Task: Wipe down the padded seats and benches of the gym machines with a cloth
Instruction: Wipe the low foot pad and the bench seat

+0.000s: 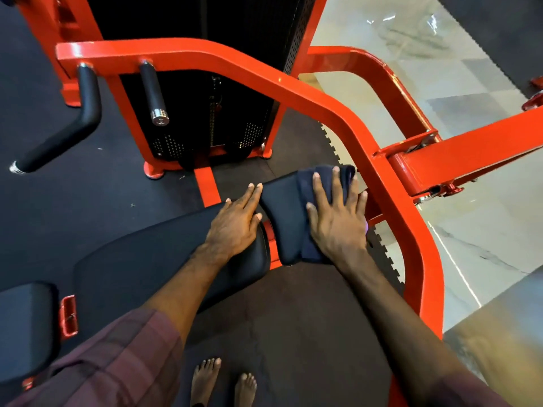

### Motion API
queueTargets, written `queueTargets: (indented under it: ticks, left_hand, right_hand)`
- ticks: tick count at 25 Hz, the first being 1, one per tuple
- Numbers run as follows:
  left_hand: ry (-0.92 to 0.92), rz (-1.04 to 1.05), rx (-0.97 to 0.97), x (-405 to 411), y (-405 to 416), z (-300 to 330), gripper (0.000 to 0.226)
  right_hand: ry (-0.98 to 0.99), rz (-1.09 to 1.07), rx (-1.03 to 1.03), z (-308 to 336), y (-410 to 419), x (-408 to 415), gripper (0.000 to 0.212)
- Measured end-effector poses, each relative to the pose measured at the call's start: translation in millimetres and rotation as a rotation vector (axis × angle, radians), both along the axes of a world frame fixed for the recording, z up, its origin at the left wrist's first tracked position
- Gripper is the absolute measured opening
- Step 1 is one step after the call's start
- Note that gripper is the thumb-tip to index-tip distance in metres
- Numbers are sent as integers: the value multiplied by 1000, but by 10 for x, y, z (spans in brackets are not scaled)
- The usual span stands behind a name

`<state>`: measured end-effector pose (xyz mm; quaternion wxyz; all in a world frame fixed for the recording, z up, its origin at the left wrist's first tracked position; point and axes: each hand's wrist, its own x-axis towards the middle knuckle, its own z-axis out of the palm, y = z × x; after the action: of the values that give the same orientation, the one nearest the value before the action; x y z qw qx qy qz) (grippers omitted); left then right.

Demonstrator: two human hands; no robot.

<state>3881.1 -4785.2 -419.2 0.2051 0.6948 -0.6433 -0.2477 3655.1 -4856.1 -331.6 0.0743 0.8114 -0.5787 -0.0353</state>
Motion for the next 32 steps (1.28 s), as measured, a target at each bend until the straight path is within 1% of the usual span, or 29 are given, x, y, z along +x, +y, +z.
queueTargets:
  ticks: [1,2,3,4,6,7,8,10,11,12,13,14,16,17,18,19,21,22,24,25,28,30,32]
  left_hand:
    - [0,0,7,0,2,4,72]
    - [0,3,20,-7,14,14,72]
    - [1,6,32,-10,17,36,72]
    - [8,10,48,-15,11,75,72]
    - [22,28,94,-46,3,171,72]
    - [20,39,120,-79,3,214,72]
    - [16,53,142,-104,4,254,72]
    - [-4,84,145,-181,116,261,71]
    - [-42,93,113,-215,183,229,70]
    - [-69,97,90,-227,242,200,70]
    - [-81,101,78,-231,295,162,70]
    - [-92,107,69,-259,340,119,71]
    - [-132,128,55,-291,390,76,71]
    - [-143,126,65,-303,394,87,70]
    - [-155,125,67,-319,390,95,70]
    - [-166,134,62,-329,400,86,69]
    - [-175,160,45,-364,430,51,67]
    - [-190,172,38,-371,431,23,66]
    - [-194,204,51,-385,424,2,65]
    - [-186,209,65,-373,412,10,66]
    - [-151,220,81,-358,423,38,67]
    - [-102,245,66,-385,427,35,67]
    - [-84,269,62,-392,448,22,68]
  right_hand:
    - [4,-15,19,-13,-79,178,64]
    - [26,29,11,-39,-77,301,63]
    - [70,137,-2,-71,-33,330,63]
    - [119,290,-8,-76,42,250,62]
    - [168,567,18,4,201,-84,60]
    - [169,606,12,59,189,-213,59]
    - [159,557,-5,79,79,-245,59]
    - [94,336,3,76,-212,-1,60]
    - [102,252,33,37,-321,210,60]
    - [133,233,37,-17,-373,412,60]
    - [155,280,48,-39,-363,541,60]
    - [188,385,51,-68,-352,528,59]
    - [237,589,58,0,-357,270,58]
    - [246,615,75,90,-369,125,58]
    - [250,589,85,170,-417,66,57]
    - [257,528,101,185,-481,115,57]
    - [256,445,140,91,-562,503,57]
    - [271,457,162,6,-541,739,57]
    - [317,586,203,-96,-445,988,56]
    - [332,661,201,-108,-420,958,55]
    - [301,808,67,-108,-214,429,56]
    - [270,806,32,-103,-221,324,57]
    - [274,750,70,-163,-266,635,58]
